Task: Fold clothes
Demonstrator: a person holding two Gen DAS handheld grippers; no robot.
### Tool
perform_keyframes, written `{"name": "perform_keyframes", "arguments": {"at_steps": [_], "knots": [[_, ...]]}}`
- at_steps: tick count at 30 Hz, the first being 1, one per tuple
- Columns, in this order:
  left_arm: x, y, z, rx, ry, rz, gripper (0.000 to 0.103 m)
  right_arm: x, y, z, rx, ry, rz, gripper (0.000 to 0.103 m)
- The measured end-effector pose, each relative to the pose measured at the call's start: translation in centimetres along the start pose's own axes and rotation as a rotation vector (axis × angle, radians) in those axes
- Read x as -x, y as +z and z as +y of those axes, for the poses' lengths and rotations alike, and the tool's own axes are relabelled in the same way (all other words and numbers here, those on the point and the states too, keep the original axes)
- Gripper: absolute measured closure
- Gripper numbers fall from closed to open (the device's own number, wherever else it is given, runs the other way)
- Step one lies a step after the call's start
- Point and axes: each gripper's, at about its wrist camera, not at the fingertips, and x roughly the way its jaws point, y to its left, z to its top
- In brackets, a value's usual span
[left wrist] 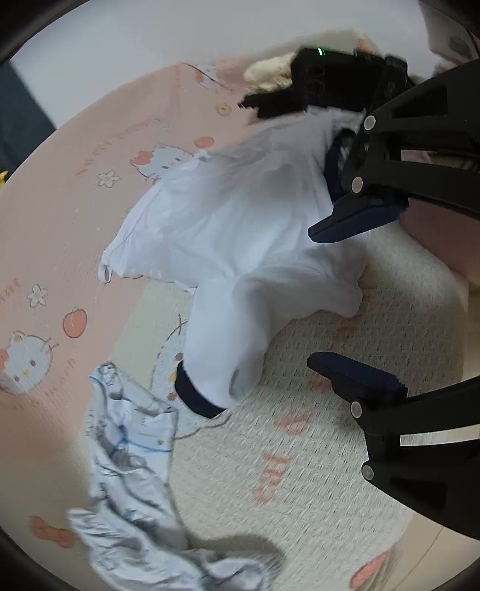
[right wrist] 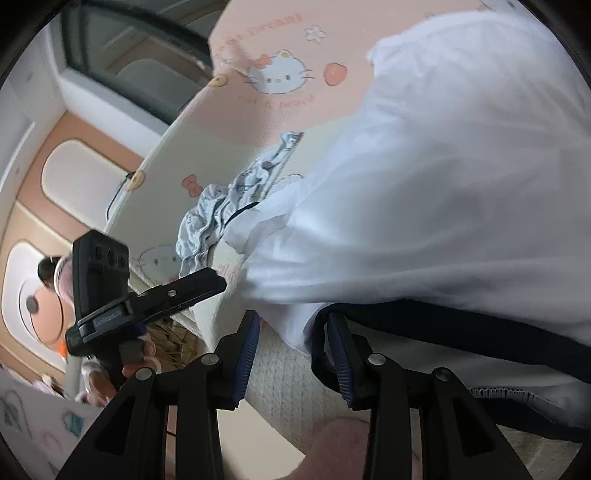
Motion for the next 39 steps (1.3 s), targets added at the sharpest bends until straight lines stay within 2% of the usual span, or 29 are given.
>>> {"name": "perform_keyframes", "arguments": {"at_steps": [4, 8, 11, 12, 16, 19, 20, 22, 23, 24, 26, 29, 32, 34, 39], "knots": [[-1.6, 0.2, 0.4, 0.06, -0.021, 0.053, 0.044, -0.6, 0.1, -0.6, -0.032, 0.005, 0.02, 0.065], [-2.5, 0.5, 0.2, 0.09, -0.044, 0.046, 0.044, -0.4, 0.1, -0.3, -0.033, -0.015, 0.007, 0.065], [-2.8, 0.9, 0.2, 0.117, -0.065, 0.056, 0.044, 0.0, -0.1, -0.6, -0.054, -0.014, -0.008, 0.056], [-2.8, 0.9, 0.2, 0.123, -0.068, 0.057, 0.044, 0.2, -0.2, -0.8, -0.07, -0.006, -0.012, 0.056], [-3.0, 0.7, -0.3, 0.097, -0.052, 0.047, 0.044, 0.0, -0.3, -1.4, -0.13, 0.026, -0.03, 0.056], [-3.1, 0.3, -1.0, 0.042, -0.034, 0.052, 0.045, -0.5, -0.1, -0.4, -0.074, -0.018, -0.029, 0.056], [-3.1, 0.1, -1.3, 0.024, -0.032, 0.06, 0.045, -0.7, -0.1, 0.1, -0.042, -0.044, -0.025, 0.058], [-3.1, -0.2, -1.6, -0.005, -0.009, 0.059, 0.047, -1.1, -0.3, 1.2, 0.04, -0.134, -0.017, 0.072], [-3.1, -0.4, -1.7, -0.018, 0.008, 0.055, 0.053, -1.3, -0.4, 1.6, 0.067, -0.176, -0.011, 0.088], [-3.1, -0.5, -1.7, -0.031, 0.024, 0.051, 0.064, -1.5, -0.5, 1.6, 0.077, -0.206, -0.008, 0.096], [-3.1, -0.8, -1.8, -0.052, 0.057, 0.043, 0.079, -1.3, -0.5, 1.2, 0.056, -0.202, -0.013, 0.097], [-2.8, -0.9, -1.4, -0.058, 0.063, 0.041, 0.088, -1.0, -0.8, 0.6, 0.011, -0.175, -0.007, 0.098], [-2.8, -1.1, -1.6, -0.103, 0.09, 0.045, 0.091, -1.5, -1.6, 1.1, 0.034, -0.154, 0.049, 0.098], [-2.7, -1.3, -1.9, -0.14, 0.113, 0.048, 0.091, -1.9, -2.0, 1.7, 0.082, -0.172, 0.078, 0.098], [-2.4, -1.4, -2.1, -0.187, 0.142, 0.05, 0.091, -1.3, -1.8, 1.4, 0.083, -0.122, 0.065, 0.098]]}}
